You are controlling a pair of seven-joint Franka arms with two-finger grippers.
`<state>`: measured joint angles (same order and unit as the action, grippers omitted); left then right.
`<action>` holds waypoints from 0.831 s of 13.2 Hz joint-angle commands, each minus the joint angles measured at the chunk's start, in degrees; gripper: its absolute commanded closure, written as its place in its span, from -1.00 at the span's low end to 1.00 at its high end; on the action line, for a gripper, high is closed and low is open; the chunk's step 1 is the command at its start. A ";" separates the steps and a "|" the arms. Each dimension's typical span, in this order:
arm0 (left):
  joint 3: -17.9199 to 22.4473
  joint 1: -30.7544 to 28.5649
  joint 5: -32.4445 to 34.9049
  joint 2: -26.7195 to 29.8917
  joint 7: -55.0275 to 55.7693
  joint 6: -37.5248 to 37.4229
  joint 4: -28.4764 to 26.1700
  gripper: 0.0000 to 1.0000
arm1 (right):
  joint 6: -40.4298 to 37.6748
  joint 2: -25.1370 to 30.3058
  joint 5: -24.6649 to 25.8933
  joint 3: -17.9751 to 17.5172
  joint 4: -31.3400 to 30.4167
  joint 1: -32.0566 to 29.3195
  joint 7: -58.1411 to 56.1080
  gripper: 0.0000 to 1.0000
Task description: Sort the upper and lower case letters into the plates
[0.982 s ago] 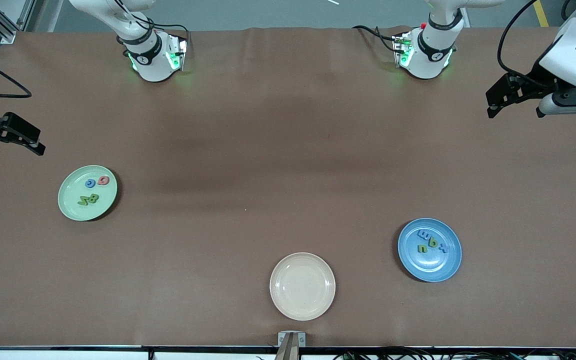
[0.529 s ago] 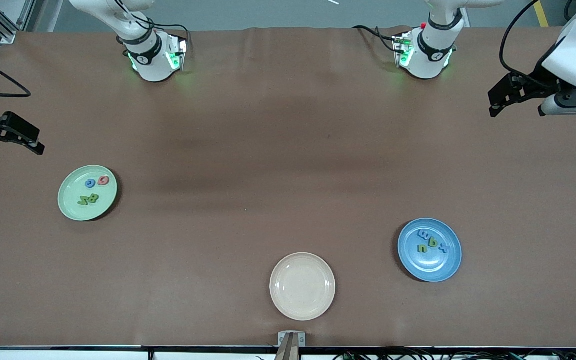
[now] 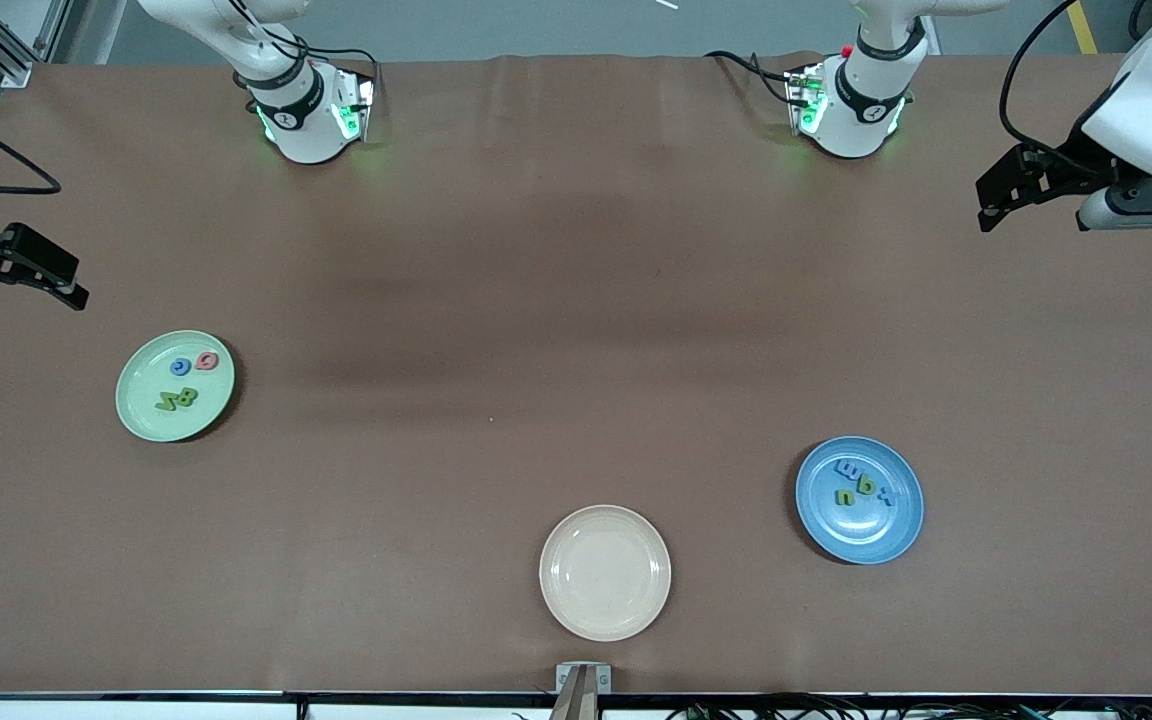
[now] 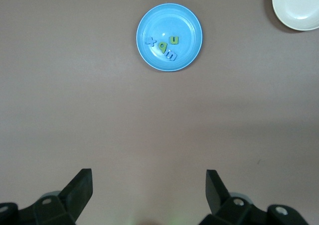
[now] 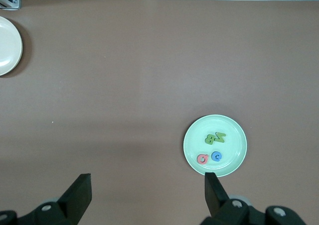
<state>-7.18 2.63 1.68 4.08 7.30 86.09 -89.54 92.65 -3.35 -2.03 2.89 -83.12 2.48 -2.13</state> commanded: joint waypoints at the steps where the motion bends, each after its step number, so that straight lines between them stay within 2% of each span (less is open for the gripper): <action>1: -0.02 -1.91 -0.45 -0.13 -2.03 -0.93 0.42 -1.00 | -0.89 -0.16 0.98 0.09 0.94 0.25 0.64 -1.00; 4: -0.02 -3.24 -0.45 0.66 -2.47 0.73 -2.29 -1.00 | -0.89 -0.16 0.98 0.09 0.94 0.25 0.73 -1.00; 6: -0.11 -3.24 -0.54 2.85 -2.47 4.50 -6.15 -1.00 | -0.89 -0.16 0.98 0.09 1.03 0.25 0.64 -1.00; 11: -0.29 -3.07 -0.45 1.98 -2.56 5.14 -4.60 -1.00 | -0.89 -0.16 0.98 0.09 0.94 0.25 0.64 -1.00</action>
<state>-7.28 -0.13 1.68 4.90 5.97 90.61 -93.92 92.60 -3.35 -2.02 2.91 -83.07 2.47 -2.13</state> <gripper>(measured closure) 0.000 0.000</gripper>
